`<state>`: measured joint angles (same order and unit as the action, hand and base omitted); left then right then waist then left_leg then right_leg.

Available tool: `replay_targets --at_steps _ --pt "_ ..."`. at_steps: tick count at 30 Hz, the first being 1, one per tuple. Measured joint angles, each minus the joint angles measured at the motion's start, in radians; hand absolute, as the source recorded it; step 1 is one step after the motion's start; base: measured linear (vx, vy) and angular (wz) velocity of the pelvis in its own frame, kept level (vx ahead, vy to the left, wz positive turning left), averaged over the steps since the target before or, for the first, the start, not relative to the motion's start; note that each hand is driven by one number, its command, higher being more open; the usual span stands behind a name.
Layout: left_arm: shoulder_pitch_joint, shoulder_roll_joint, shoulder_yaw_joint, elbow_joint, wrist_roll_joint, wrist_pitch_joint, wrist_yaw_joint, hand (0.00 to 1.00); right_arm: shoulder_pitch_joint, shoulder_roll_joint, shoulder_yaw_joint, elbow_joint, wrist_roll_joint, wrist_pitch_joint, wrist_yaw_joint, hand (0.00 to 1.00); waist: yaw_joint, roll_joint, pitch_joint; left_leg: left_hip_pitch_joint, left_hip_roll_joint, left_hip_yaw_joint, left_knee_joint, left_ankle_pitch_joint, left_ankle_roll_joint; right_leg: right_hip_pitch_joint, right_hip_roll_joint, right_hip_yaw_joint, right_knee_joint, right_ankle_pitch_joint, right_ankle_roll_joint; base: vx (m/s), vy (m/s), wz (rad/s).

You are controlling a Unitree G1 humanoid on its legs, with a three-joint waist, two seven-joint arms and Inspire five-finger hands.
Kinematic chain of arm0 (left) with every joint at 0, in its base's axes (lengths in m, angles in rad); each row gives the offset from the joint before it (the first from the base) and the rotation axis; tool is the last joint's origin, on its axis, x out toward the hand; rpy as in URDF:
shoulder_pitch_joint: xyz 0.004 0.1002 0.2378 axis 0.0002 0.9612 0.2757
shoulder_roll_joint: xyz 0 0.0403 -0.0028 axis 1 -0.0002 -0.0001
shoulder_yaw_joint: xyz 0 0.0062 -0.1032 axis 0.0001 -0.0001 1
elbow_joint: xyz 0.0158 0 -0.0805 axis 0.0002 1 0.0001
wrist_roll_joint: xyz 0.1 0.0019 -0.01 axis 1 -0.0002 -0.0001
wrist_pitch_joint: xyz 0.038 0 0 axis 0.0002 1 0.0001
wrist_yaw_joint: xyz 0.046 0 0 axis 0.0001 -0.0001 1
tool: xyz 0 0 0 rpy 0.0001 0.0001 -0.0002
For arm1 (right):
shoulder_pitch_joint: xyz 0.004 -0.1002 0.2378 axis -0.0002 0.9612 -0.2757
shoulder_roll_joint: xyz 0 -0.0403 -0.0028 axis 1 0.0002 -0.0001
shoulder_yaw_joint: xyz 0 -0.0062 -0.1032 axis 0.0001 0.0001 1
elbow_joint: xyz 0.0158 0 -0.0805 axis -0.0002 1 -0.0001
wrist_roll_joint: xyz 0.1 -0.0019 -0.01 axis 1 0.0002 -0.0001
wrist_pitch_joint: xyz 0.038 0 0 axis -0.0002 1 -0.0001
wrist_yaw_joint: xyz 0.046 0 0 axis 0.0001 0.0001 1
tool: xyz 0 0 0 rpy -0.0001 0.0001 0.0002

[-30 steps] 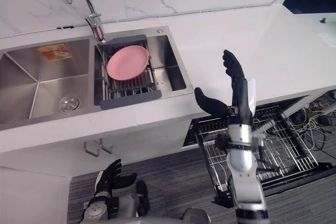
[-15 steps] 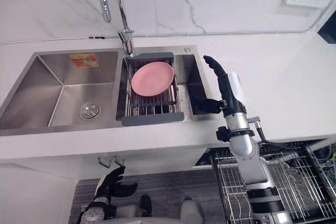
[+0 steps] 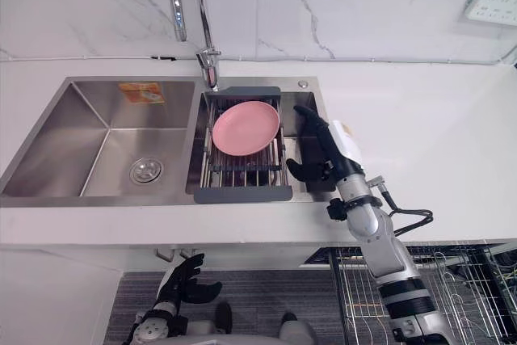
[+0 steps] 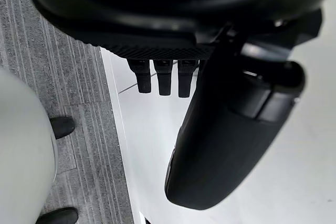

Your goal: Walk over to the sink, pick up the cup, carry it to the dishwasher, place the cup inside the dishwasher, then close the dishwasher door

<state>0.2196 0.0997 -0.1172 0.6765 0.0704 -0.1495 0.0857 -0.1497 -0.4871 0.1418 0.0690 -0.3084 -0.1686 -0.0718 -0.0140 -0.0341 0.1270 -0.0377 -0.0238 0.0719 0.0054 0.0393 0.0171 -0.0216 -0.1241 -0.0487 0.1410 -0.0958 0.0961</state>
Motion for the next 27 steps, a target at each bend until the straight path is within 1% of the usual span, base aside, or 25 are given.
replay_targets --at_steps 3,5,8,14,18,19,24,27 --pt "0.0 0.001 0.0 0.004 0.005 -0.001 0.001 0.9 -0.012 -0.008 0.023 0.013 -0.013 0.0 -0.002 0.9 -0.001 0.002 -0.001 0.002 0.001 -0.009 -0.055 0.039 -0.001 -0.019 0.005 -0.005 -0.004 0.003 -0.004 -0.11 -0.019 0.07" --pt "0.0 0.002 0.0 0.006 0.007 -0.001 0.001 0.9 -0.032 -0.011 0.026 0.033 -0.033 0.0 -0.003 0.9 0.0 0.003 -0.002 0.006 0.003 -0.009 -0.076 0.047 -0.007 -0.026 0.008 -0.004 -0.004 0.008 -0.005 -0.11 0.004 0.0" --pt "0.001 0.005 0.0 0.008 0.007 -0.001 0.001 0.9 -0.063 -0.019 0.046 0.06 -0.047 0.002 -0.011 0.9 0.0 0.004 -0.002 0.006 0.003 -0.01 -0.092 0.06 -0.008 -0.033 0.009 -0.004 -0.006 0.01 -0.007 -0.08 0.021 0.0" --pt "0.004 0.012 0.0 0.01 0.007 -0.001 0.001 0.9 -0.122 -0.02 0.089 0.093 -0.086 0.004 -0.036 0.9 0.006 0.008 -0.003 -0.01 0.003 -0.016 -0.092 0.06 -0.008 -0.04 0.009 -0.007 -0.019 0.009 -0.008 -0.01 0.007 0.02" --pt "0.004 0.015 0.0 0.009 0.007 -0.001 0.001 0.9 -0.179 -0.02 0.107 0.168 -0.111 0.013 -0.046 0.9 0.024 0.01 -0.003 -0.017 0.001 -0.028 -0.092 0.063 -0.007 -0.043 0.009 -0.017 -0.02 0.016 -0.005 0.07 -0.021 0.07" --pt "0.004 0.015 0.0 0.008 0.007 -0.001 0.002 0.9 -0.195 -0.019 0.112 0.194 -0.114 0.015 -0.046 0.9 0.027 0.011 -0.004 -0.021 0.001 -0.033 -0.091 0.066 -0.002 -0.043 0.009 -0.022 -0.021 0.016 -0.005 0.08 -0.03 0.12" --pt "0.003 0.011 0.001 0.006 0.006 -0.001 0.003 0.9 -0.247 -0.019 0.157 0.256 -0.129 0.026 -0.053 0.9 0.037 0.017 0.0 -0.025 -0.001 -0.045 -0.091 0.07 0.001 -0.042 0.007 -0.031 -0.021 0.017 -0.004 0.08 -0.029 0.06" --pt "0.004 0.012 0.001 0.006 0.006 -0.001 0.003 0.9 -0.277 -0.019 0.164 0.276 -0.131 0.026 -0.061 0.9 0.031 0.019 0.001 -0.025 -0.003 -0.046 -0.091 0.07 0.001 -0.042 0.007 -0.032 -0.021 0.017 -0.004 0.03 -0.011 0.0"
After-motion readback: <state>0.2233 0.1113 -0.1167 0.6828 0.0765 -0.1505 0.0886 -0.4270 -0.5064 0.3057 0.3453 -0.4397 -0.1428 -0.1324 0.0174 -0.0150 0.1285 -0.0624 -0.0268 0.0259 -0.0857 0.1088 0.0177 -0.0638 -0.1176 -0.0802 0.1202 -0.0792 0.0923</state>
